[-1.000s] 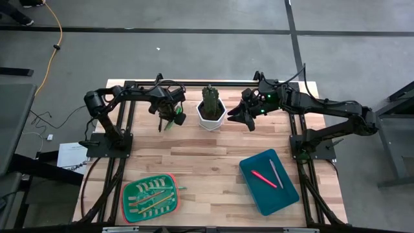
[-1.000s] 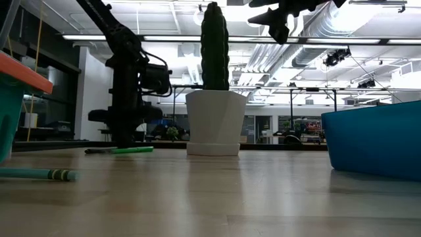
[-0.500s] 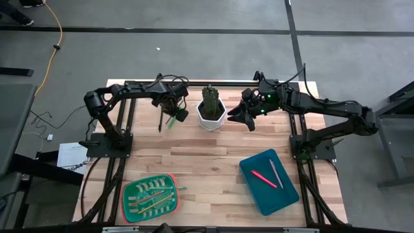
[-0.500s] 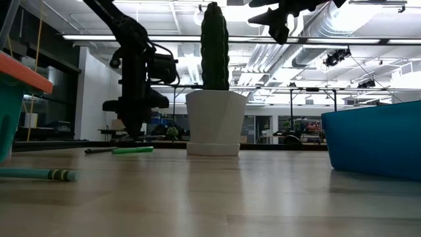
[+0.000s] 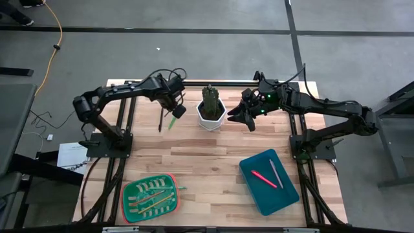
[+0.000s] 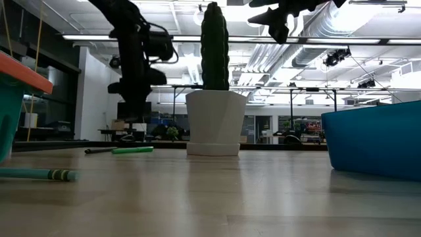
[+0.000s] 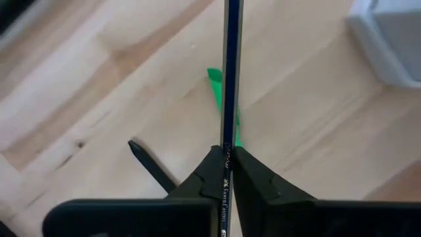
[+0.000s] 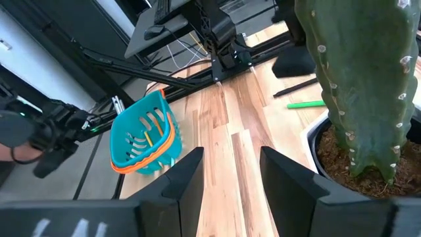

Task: Sort pens & pencils
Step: Put the blue pencil into the green bin

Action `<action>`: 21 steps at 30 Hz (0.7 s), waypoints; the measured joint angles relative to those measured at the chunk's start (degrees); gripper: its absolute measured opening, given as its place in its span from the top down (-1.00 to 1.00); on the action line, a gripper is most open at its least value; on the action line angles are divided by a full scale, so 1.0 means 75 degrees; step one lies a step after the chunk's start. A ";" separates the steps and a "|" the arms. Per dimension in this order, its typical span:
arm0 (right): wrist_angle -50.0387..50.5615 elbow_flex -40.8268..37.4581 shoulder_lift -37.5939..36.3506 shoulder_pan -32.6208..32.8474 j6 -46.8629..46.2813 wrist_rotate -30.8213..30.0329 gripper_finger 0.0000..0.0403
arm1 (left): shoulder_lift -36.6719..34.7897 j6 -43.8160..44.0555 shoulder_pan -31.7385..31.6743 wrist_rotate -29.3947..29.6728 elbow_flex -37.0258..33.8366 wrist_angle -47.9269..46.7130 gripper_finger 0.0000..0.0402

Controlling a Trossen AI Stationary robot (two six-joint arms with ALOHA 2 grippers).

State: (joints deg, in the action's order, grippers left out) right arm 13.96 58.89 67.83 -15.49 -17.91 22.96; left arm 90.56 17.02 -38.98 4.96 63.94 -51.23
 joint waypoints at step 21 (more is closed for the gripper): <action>-0.0873 0.0000 0.0000 -0.0001 -0.1377 -0.0017 0.30 | -0.3754 -0.1088 0.1227 -0.0351 0.0006 -0.1221 0.93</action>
State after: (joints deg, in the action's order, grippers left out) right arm 7.41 58.89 67.83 -15.49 -28.24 22.83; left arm 62.40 8.87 -29.78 2.33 63.99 -60.39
